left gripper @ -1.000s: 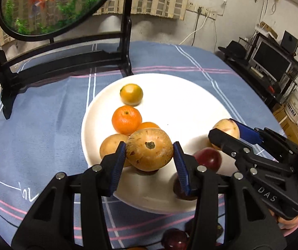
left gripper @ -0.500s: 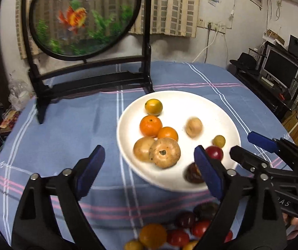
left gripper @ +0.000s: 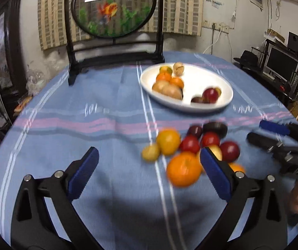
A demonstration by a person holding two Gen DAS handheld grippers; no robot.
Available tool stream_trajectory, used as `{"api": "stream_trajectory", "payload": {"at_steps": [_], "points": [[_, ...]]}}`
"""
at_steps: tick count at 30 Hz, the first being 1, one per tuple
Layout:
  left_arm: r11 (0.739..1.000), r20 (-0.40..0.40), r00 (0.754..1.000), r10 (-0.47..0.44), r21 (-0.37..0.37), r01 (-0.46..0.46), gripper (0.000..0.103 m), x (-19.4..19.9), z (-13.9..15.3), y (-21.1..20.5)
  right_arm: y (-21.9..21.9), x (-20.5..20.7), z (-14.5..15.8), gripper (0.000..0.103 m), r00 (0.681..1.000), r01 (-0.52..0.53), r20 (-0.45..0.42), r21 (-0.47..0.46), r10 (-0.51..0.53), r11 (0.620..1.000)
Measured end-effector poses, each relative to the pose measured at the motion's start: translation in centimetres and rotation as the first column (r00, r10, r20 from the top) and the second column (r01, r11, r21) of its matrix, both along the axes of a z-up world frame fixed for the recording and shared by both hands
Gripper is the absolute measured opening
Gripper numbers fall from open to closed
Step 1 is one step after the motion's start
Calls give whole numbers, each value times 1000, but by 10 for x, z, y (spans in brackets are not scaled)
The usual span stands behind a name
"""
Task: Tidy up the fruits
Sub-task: 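Return both tools to the fruit cluster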
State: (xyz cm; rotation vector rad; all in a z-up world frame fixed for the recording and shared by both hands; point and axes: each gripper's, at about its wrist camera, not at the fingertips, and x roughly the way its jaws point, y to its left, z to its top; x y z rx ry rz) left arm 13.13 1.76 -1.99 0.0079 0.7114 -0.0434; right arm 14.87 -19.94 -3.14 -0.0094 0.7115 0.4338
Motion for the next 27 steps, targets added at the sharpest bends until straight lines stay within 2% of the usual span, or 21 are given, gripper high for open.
{"api": "stream_trajectory", "payload": {"at_steps": [2, 7, 11, 15, 27], "points": [[999, -41, 999, 5, 38, -3, 99, -2, -8, 1, 2, -9, 0, 63, 1000, -17, 6, -2, 17, 1000], [999, -22, 999, 32, 32, -31, 100, -6, -7, 7, 12, -19, -6, 63, 995, -90, -42, 12, 90, 996], [997, -24, 998, 55, 48, -54, 100, -7, -7, 8, 26, -24, -16, 63, 992, -117, -53, -53, 114, 992], [998, -31, 998, 61, 29, -61, 100, -5, -6, 11, 33, -27, -20, 63, 987, -151, -66, -59, 147, 987], [993, -78, 991, 105, -53, -109, 99, 1, -8, 27, 37, -23, -27, 63, 985, -146, -103, -104, 136, 984]]}}
